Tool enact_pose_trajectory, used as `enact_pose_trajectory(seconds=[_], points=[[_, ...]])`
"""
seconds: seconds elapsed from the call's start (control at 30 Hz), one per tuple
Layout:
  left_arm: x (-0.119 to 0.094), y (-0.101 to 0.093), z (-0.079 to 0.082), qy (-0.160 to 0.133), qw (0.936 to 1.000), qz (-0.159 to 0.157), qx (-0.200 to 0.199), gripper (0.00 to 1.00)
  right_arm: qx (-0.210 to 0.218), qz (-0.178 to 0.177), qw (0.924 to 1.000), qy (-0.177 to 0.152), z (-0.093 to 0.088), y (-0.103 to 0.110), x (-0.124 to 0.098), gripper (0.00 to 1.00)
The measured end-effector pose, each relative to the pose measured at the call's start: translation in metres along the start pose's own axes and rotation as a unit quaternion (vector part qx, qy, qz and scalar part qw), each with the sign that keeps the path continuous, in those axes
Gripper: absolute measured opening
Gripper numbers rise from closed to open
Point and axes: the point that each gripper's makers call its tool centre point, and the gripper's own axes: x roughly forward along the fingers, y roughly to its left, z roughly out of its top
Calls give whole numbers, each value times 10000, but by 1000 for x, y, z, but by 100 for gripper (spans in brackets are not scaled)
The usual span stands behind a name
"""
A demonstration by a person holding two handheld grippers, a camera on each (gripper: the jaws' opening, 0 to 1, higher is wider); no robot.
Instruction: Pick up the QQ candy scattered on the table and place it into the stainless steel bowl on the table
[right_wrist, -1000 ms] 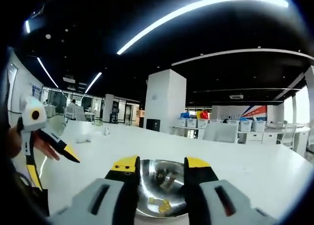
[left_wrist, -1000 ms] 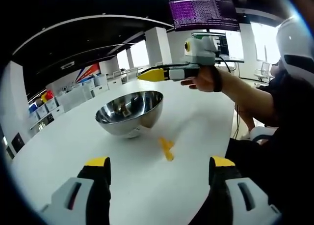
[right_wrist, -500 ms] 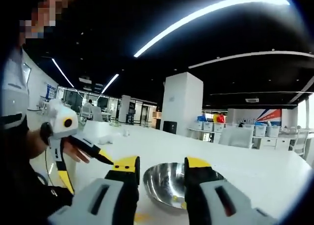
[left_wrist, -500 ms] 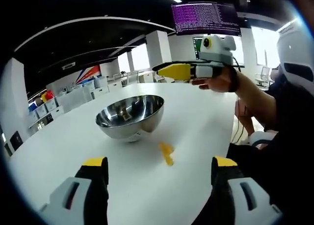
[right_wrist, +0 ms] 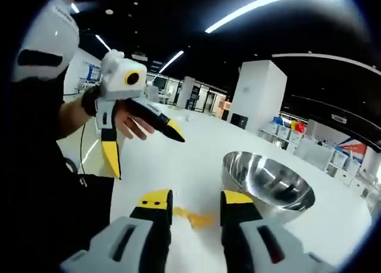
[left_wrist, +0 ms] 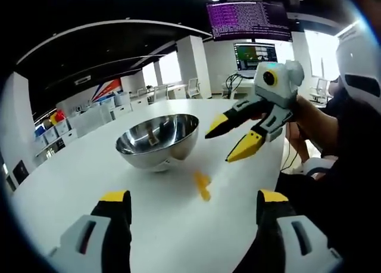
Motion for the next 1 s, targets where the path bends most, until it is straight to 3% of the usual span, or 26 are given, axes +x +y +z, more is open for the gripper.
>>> enact_pose_trajectory(seconds=[0.13,0.37,0.63,0.8,1.0], points=[[1,-4,0,9,10000,-76,28,86,405,40,9991,117,-20,1,8,28],[3,-5,2,2,9999,-105,72,86,482,-152,9973,533,-47,-1,19,23],[4,-5,1,21,9999,-112,58,86,693,-104,9961,528,-47,3,27,23],[4,-7,1,1,9999,-142,49,86,722,-187,9942,772,-58,-2,29,22],[5,-5,-4,89,9999,-97,47,84,1055,-206,9921,642,-56,-3,29,21]])
